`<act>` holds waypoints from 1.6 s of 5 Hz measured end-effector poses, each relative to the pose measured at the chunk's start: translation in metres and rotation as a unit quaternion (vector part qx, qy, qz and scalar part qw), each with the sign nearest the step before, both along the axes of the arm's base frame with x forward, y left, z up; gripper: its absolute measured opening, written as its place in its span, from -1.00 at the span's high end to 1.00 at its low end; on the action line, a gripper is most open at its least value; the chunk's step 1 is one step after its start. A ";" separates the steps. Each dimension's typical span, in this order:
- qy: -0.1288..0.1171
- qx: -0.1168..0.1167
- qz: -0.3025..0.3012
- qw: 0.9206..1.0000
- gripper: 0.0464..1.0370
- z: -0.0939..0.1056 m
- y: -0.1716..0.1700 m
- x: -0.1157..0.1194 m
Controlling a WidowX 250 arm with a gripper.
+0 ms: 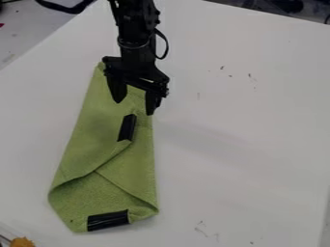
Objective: Unfold the cloth from right to left
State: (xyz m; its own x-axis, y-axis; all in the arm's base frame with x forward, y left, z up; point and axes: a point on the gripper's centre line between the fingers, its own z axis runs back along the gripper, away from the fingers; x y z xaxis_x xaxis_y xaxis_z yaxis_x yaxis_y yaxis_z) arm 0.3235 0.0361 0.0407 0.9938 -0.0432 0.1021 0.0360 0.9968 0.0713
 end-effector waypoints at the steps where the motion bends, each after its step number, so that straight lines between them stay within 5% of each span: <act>1: -0.004 -0.003 0.013 1.000 -0.92 -0.008 -0.001 -0.009; 3: -0.015 -0.012 0.028 0.999 -0.71 -0.015 0.004 -0.013; 4: -0.014 -0.014 0.030 0.999 -0.19 -0.017 0.008 -0.013; 5: -0.017 -0.017 0.022 0.999 -0.16 -0.019 0.008 -0.010; 6: -0.012 -0.020 0.018 1.000 -0.33 -0.025 0.007 -0.009; 7: -0.018 -0.021 0.015 0.999 -0.83 -0.022 0.010 -0.005; 8: -0.017 -0.026 0.015 0.999 -0.73 -0.026 0.011 -0.005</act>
